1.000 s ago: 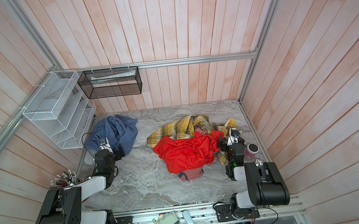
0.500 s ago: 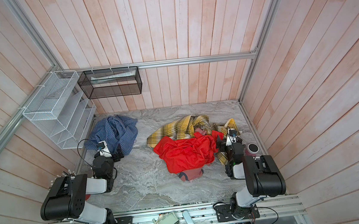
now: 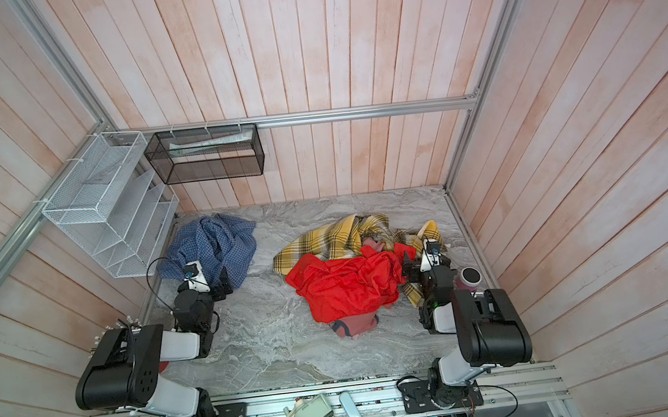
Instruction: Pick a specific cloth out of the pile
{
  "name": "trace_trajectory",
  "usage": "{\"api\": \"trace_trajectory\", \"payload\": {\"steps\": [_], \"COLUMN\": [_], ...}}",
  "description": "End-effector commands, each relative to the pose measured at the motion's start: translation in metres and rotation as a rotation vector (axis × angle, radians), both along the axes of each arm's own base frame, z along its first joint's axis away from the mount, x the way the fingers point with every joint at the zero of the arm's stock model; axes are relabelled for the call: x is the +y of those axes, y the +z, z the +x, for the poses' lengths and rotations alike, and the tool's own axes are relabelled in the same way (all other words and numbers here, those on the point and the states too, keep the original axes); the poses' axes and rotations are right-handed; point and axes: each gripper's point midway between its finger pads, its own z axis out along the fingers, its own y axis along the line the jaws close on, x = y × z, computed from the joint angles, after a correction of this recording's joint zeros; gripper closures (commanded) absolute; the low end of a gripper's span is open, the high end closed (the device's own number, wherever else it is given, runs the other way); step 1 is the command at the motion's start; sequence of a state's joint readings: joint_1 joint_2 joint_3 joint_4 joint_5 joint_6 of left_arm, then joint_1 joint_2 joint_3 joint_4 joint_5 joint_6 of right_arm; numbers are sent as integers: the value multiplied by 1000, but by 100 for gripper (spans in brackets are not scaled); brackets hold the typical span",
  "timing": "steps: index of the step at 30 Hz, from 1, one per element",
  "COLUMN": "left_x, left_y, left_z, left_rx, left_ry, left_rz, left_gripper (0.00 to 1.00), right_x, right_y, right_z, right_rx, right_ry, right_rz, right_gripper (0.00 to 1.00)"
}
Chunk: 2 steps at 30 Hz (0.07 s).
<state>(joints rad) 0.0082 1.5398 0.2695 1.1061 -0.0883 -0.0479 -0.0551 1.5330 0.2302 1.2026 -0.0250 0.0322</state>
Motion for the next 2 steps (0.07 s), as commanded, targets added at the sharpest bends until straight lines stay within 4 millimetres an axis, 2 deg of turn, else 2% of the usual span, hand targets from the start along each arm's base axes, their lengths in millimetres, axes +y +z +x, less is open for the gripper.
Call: {"api": "trace_trajectory", "payload": {"steps": [1, 2], "left_x": [0, 0], "left_y": [7, 8], "left_z": [5, 4], "left_rx": [-18, -21], "left_ry": [-7, -8], "left_rz": [8, 10], "left_gripper": [0, 0], "right_x": [0, 0], "right_y": [10, 10], "right_z": [4, 4], "right_rx": [-25, -25], "right_ry": [9, 9], "right_rz": [-1, -2], "right_gripper": [2, 2]}}
